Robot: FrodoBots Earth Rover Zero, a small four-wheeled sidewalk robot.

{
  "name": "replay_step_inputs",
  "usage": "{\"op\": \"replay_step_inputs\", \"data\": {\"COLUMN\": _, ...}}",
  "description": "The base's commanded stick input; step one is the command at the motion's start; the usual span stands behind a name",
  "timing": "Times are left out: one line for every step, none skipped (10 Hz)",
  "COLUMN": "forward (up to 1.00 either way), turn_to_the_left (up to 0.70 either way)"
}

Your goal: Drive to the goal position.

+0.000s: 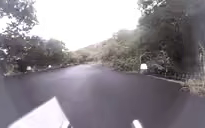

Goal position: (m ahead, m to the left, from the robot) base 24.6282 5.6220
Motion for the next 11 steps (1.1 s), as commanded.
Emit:
{"op": "replay_step_inputs", "data": {"forward": 1.0, "turn_to_the_left": 0.0}}
{"op": "replay_step_inputs", "data": {"forward": 1.0, "turn_to_the_left": 0.0}}
{"op": "replay_step_inputs", "data": {"forward": 1.0, "turn_to_the_left": 0.0}}
{"op": "replay_step_inputs", "data": {"forward": 1.0, "turn_to_the_left": 0.0}}
{"op": "replay_step_inputs", "data": {"forward": 1.0, "turn_to_the_left": 0.0}}
{"op": "replay_step_inputs", "data": {"forward": 1.0, "turn_to_the_left": 0.0}}
{"op": "replay_step_inputs", "data": {"forward": 1.0, "turn_to_the_left": 0.0}}
{"op": "replay_step_inputs", "data": {"forward": 1.0, "turn_to_the_left": 0.0}}
{"op": "replay_step_inputs", "data": {"forward": 1.0, "turn_to_the_left": 0.0}}
{"op": "replay_step_inputs", "data": {"forward": 1.0, "turn_to_the_left": 0.0}}
{"op": "replay_step_inputs", "data": {"forward": 1.0, "turn_to_the_left": 0.0}}
